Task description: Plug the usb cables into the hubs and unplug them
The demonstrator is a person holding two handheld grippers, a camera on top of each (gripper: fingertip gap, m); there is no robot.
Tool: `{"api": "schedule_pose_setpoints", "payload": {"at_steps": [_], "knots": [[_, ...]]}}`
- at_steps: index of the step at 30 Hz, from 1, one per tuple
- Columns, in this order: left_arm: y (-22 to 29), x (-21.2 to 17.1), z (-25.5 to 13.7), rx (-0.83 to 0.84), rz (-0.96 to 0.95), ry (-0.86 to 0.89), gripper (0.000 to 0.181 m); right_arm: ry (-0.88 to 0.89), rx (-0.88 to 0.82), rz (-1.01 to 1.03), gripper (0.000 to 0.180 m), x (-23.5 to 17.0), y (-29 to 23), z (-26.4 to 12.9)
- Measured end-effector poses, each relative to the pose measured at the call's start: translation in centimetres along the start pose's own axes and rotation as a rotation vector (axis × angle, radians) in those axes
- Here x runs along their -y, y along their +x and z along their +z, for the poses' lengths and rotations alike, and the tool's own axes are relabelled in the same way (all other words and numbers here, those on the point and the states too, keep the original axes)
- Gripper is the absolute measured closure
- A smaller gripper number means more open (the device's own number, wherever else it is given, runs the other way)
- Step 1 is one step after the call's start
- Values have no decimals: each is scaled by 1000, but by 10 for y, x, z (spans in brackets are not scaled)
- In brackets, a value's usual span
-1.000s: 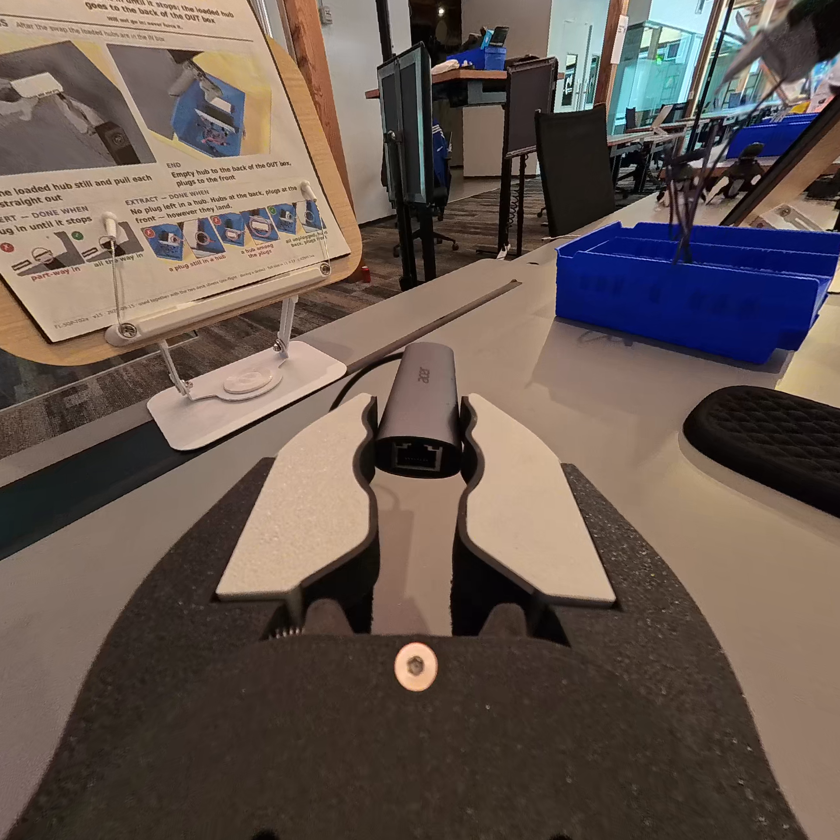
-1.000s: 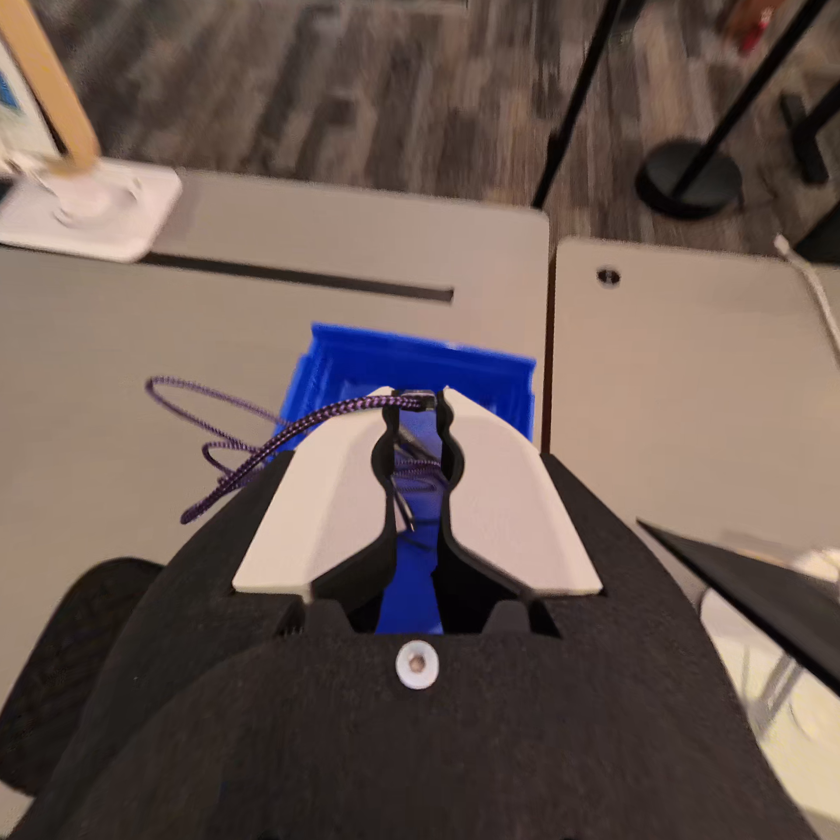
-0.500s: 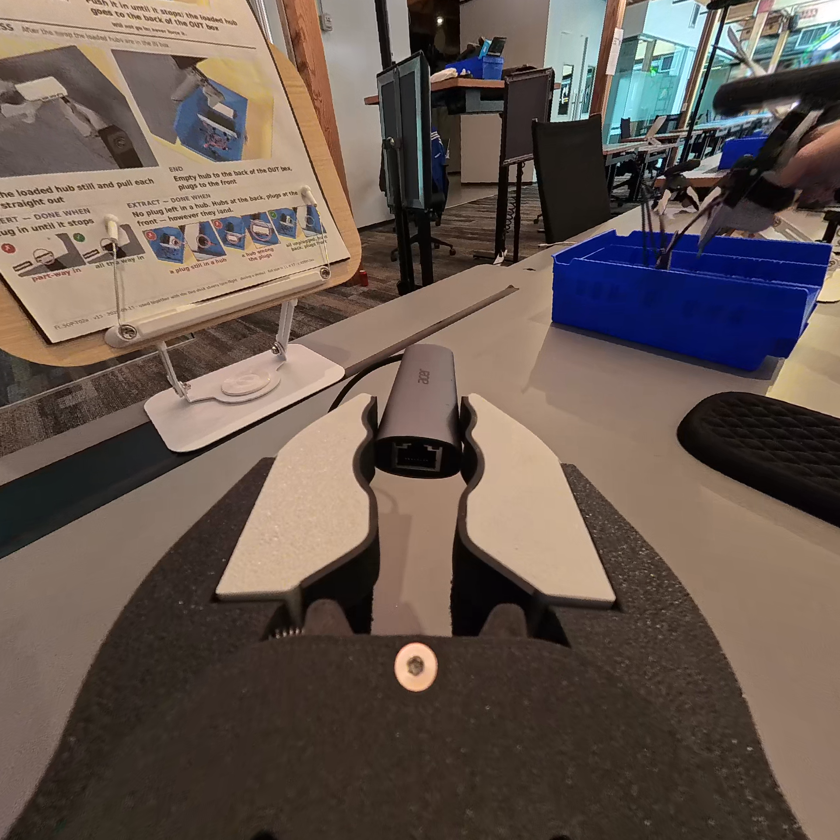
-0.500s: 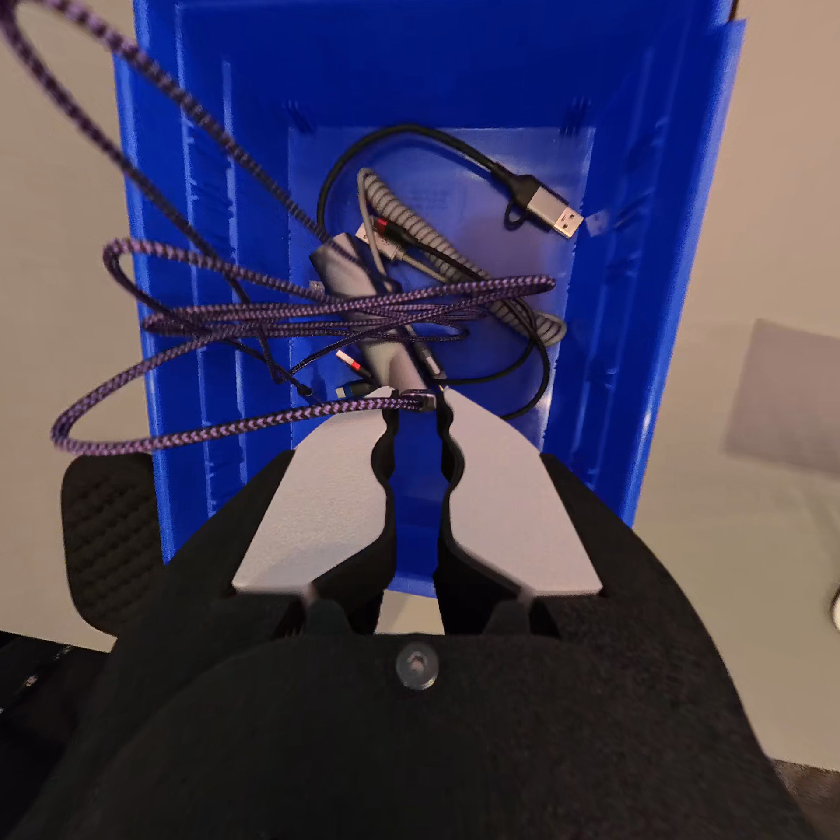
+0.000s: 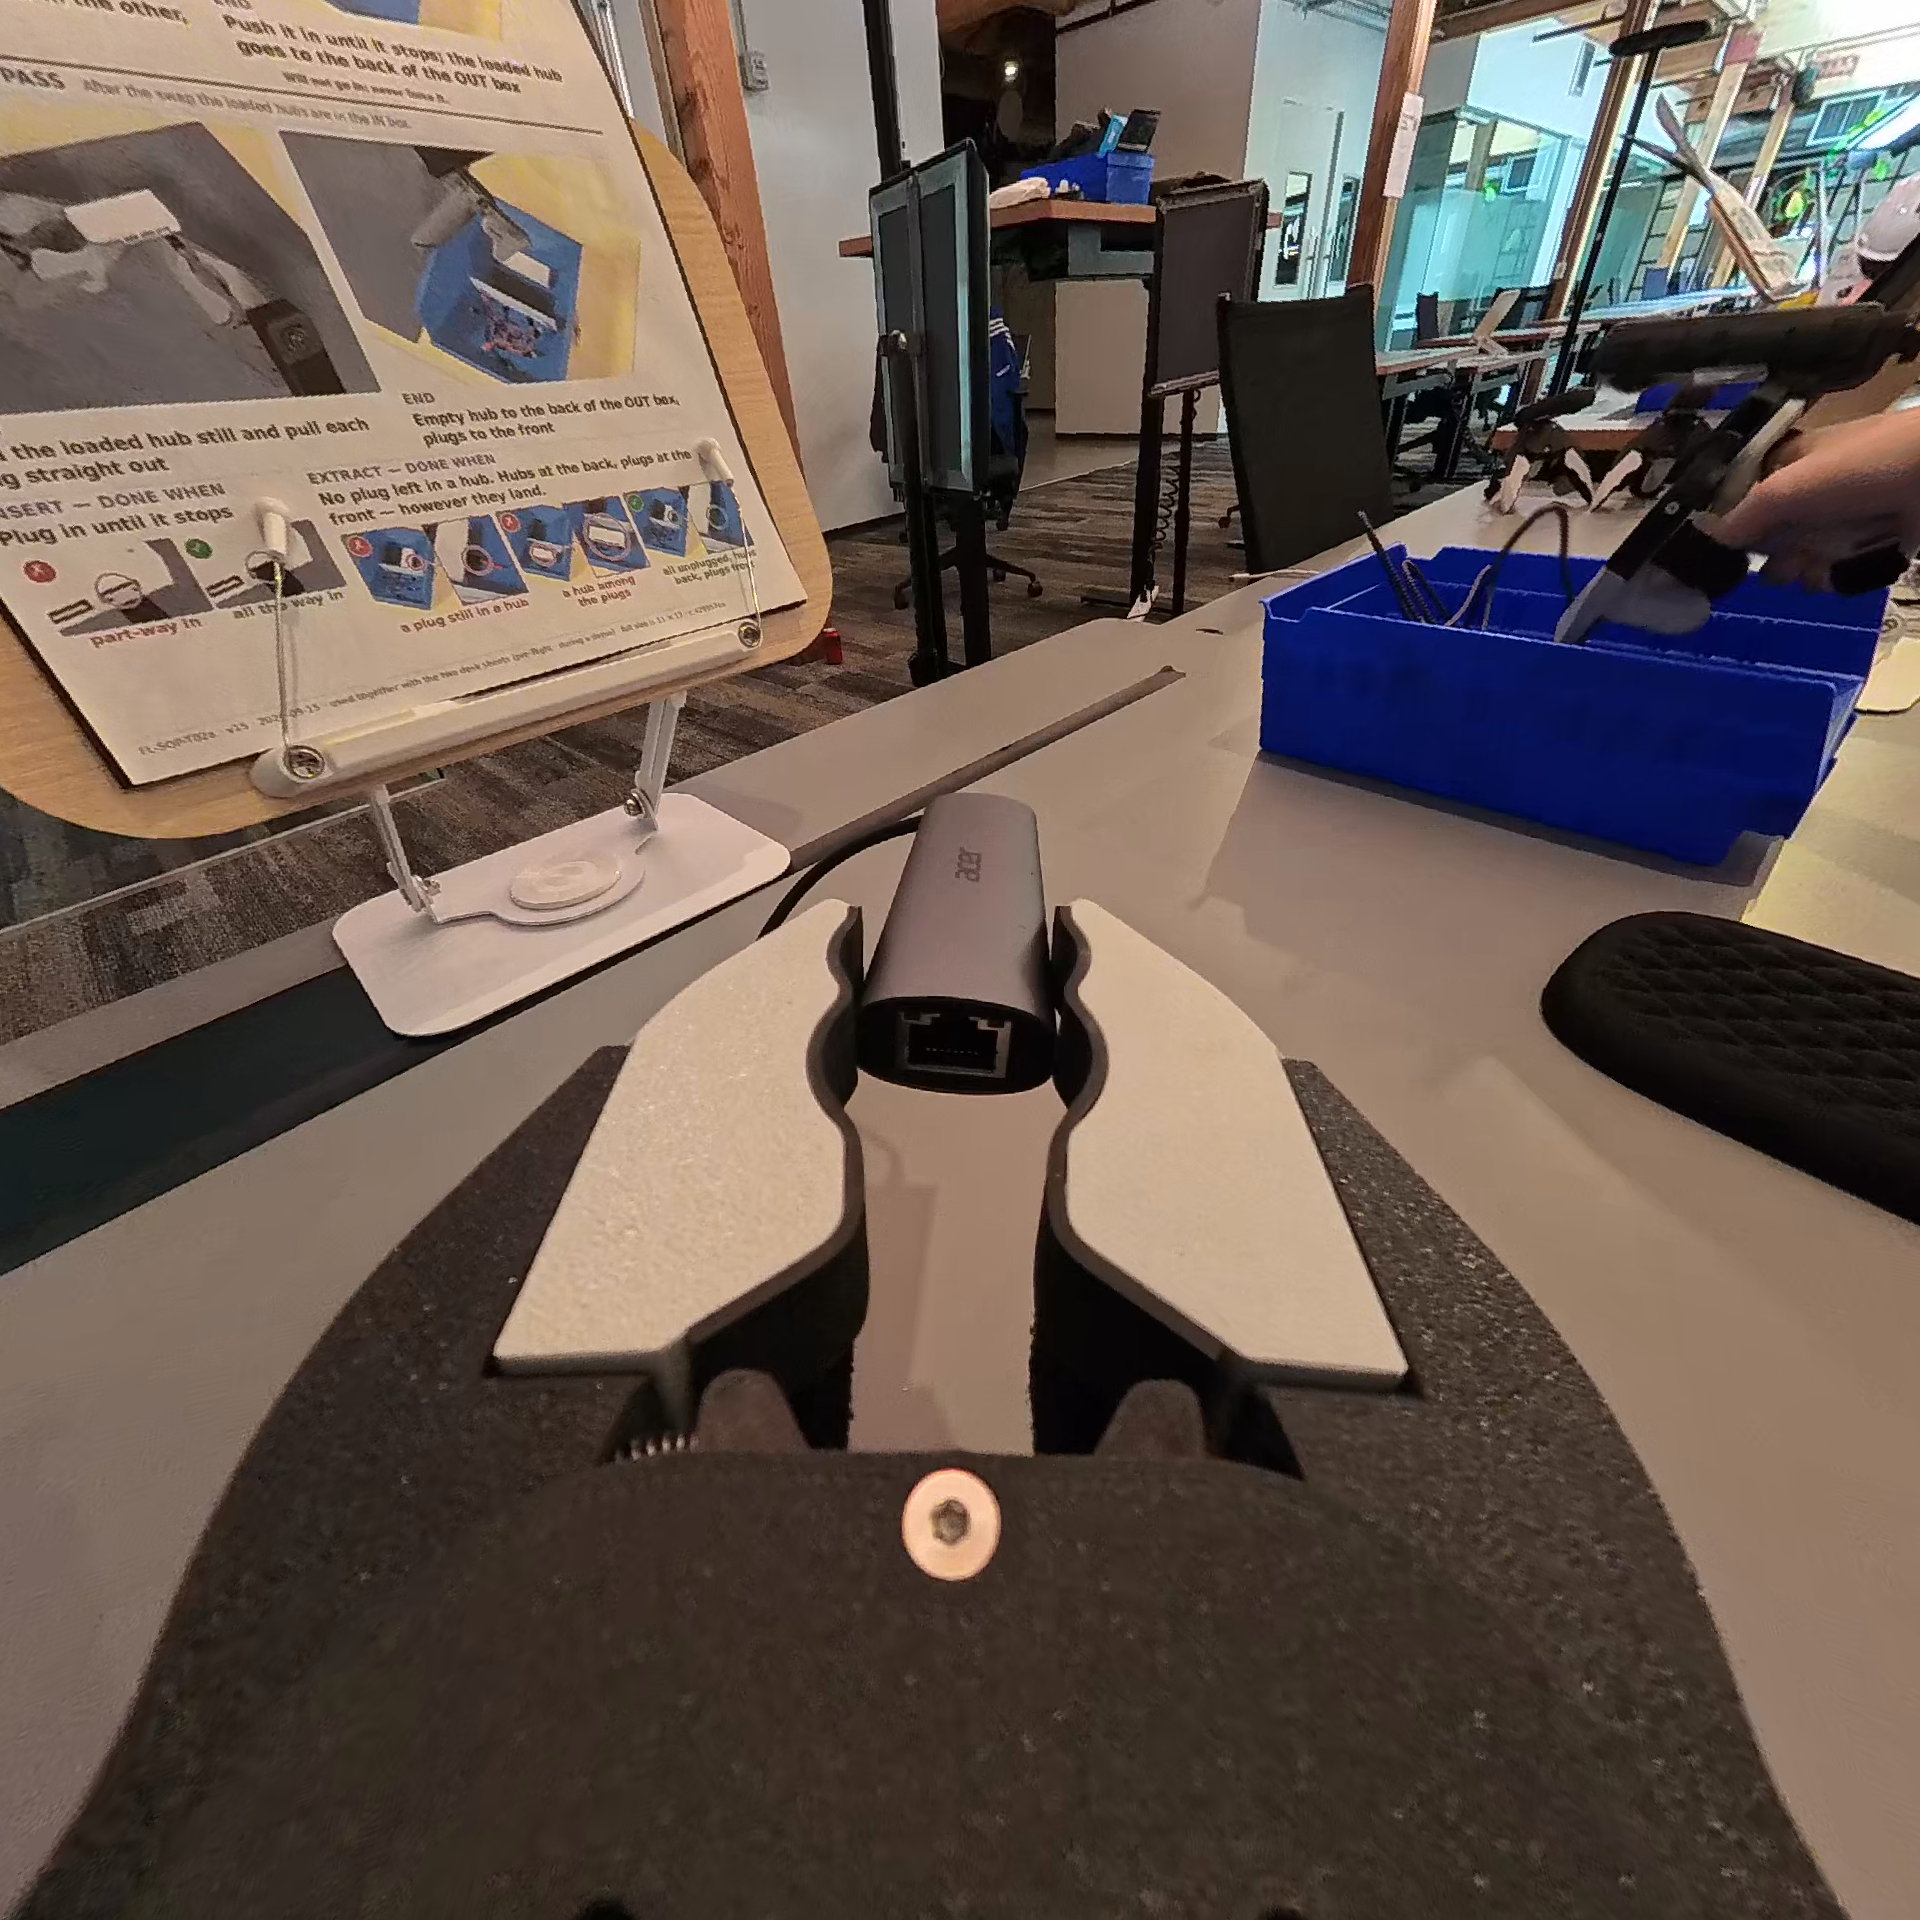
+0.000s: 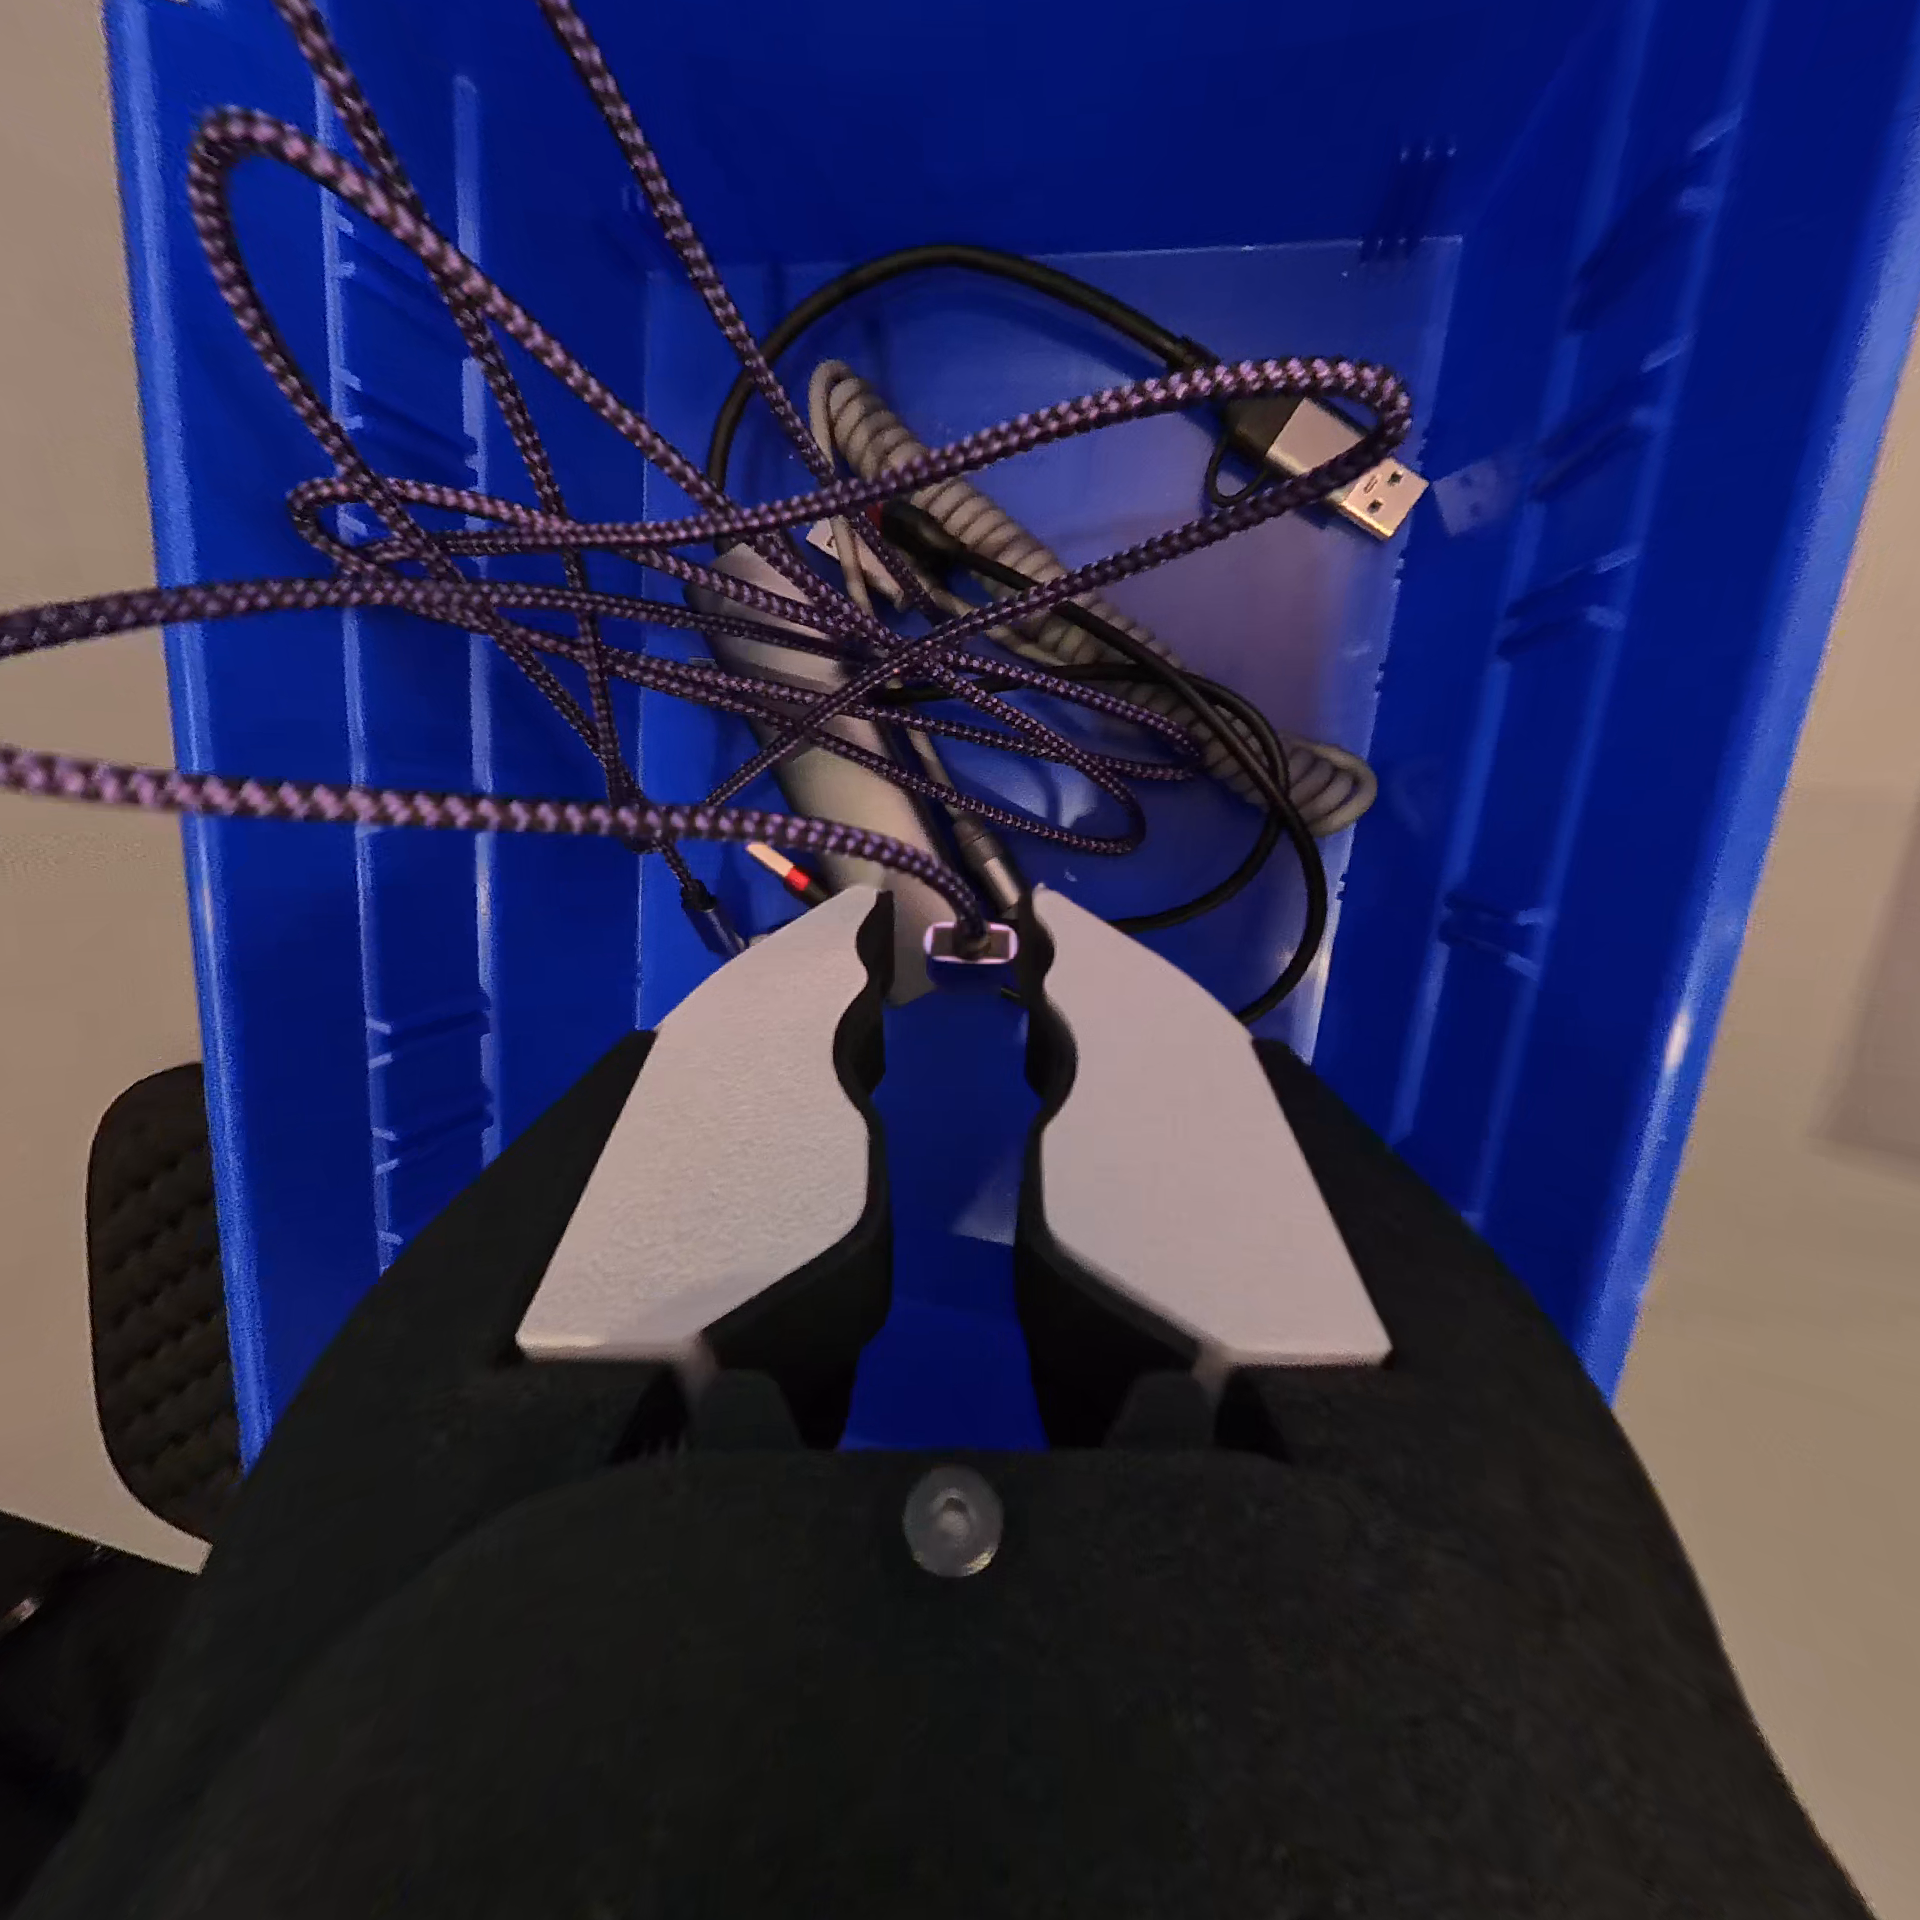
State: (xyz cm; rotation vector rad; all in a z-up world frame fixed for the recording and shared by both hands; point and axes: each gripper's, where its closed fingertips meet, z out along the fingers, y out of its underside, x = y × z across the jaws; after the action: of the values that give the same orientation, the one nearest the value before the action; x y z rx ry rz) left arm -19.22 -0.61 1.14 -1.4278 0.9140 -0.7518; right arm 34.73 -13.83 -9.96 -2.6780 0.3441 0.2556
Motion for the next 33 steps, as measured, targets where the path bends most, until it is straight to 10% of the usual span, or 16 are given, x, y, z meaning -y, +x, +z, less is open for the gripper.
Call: {"api": "schedule_pose_setpoints", "payload": {"at_steps": [17, 25, 33], "knots": [[1, 3, -2, -6, -11, 15, 147, 206, -8, -172, 138, 44, -47, -88], [7, 5, 0, -33, -25, 26, 147, 558, 439, -643, 137, 61, -240, -172], [13, 13, -3, -70, -55, 65, 147, 643, 793, -1245, 139, -18, -432, -141]]}}
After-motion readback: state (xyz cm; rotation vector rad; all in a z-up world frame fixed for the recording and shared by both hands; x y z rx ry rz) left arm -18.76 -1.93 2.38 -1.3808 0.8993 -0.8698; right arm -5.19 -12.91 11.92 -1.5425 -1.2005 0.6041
